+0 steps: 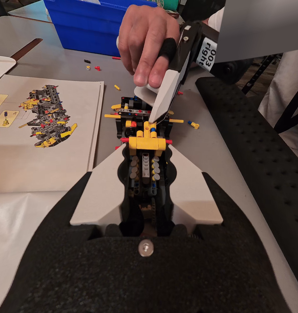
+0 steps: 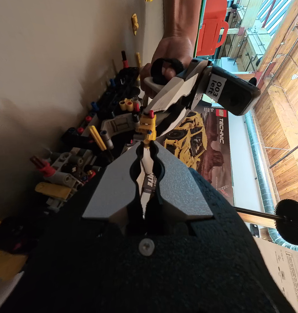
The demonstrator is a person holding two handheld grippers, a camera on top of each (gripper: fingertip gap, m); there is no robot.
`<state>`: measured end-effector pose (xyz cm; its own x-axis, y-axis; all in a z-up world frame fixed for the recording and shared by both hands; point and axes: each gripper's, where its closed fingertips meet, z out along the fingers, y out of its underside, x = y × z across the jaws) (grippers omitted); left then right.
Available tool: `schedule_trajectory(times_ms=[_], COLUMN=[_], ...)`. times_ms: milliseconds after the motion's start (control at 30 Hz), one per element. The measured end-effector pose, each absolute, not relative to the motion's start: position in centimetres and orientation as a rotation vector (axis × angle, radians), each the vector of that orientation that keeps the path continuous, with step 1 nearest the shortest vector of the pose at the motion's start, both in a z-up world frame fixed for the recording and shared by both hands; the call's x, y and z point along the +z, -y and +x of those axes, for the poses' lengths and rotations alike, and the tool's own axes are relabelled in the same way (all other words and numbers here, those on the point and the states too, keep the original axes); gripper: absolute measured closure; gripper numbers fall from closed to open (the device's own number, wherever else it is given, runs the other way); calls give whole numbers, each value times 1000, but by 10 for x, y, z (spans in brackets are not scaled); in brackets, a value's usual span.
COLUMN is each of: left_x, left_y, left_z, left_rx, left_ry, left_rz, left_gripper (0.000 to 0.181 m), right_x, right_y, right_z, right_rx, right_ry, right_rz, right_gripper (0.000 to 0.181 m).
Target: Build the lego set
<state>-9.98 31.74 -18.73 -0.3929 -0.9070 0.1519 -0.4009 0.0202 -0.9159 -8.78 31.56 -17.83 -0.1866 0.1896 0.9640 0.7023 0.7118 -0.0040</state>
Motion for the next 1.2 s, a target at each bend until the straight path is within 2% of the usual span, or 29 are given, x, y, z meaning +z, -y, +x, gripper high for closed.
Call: schedule_trajectory(times_ms=[333,1200], left_x=[-187,-187], left_y=[-320,-318], left_z=[-103,-100], left_rx=[-1352,-1350], left_ry=[-1805,-1799], left_rz=[-1341,-1329], left_gripper=[139,139], right_x=[-176,-178], right_y=[-318,-320], right_z=[-90,-93], right_rx=[-698,-621], right_ry=[1626,1656], right_rz=[-638,-703], right_gripper=[175,175])
